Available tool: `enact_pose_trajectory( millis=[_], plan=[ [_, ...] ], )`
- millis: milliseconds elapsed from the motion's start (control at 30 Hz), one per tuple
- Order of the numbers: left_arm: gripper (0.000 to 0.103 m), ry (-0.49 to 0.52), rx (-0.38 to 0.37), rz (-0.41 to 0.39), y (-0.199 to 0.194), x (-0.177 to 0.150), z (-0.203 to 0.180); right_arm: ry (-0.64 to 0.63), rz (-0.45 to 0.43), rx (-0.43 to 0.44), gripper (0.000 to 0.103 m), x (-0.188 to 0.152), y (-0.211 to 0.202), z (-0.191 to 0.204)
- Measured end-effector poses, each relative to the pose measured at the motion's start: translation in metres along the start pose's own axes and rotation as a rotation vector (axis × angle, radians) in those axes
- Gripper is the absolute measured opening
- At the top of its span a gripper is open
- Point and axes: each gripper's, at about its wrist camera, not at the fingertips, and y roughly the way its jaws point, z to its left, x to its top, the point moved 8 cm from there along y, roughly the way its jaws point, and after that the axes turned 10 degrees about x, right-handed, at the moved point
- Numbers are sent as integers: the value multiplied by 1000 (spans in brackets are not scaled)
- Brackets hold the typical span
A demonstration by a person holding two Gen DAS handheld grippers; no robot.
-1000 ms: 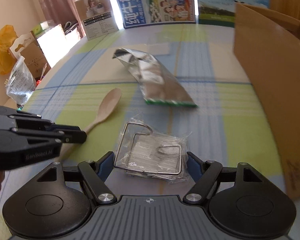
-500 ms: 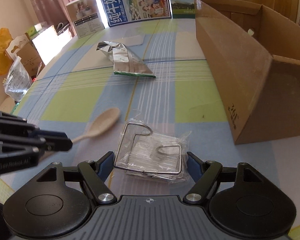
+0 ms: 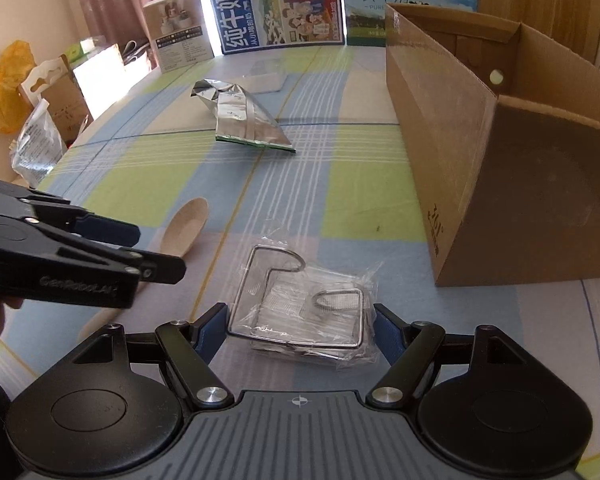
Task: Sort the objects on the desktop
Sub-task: 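Lift the spoon and wire rack and hold them above the table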
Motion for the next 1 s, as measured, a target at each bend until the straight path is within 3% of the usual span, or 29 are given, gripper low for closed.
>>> enact_pose_trajectory(
  millis=[167, 433, 533, 567, 733, 1000],
  plan=[
    [52, 8, 1, -30, 14, 8, -2, 14, -21, 17, 73, 2, 2, -3],
    [43, 66, -14, -57, 25, 9, -8, 9, -35, 15, 75, 3, 7, -3],
    [36, 61, -15, -65, 25, 8, -7, 1, -45, 9, 81, 3, 7, -3],
    [28, 59, -15, -67, 24, 8, -6, 0, -50, 7, 83, 4, 6, -2],
    [27, 56, -9, -61, 21, 7, -6, -4, -57, -4, 88, 7, 9, -3],
    [27, 32, -9, -63, 17, 0, -6, -2, -57, -13, 88, 7, 16, -2]
  ],
)
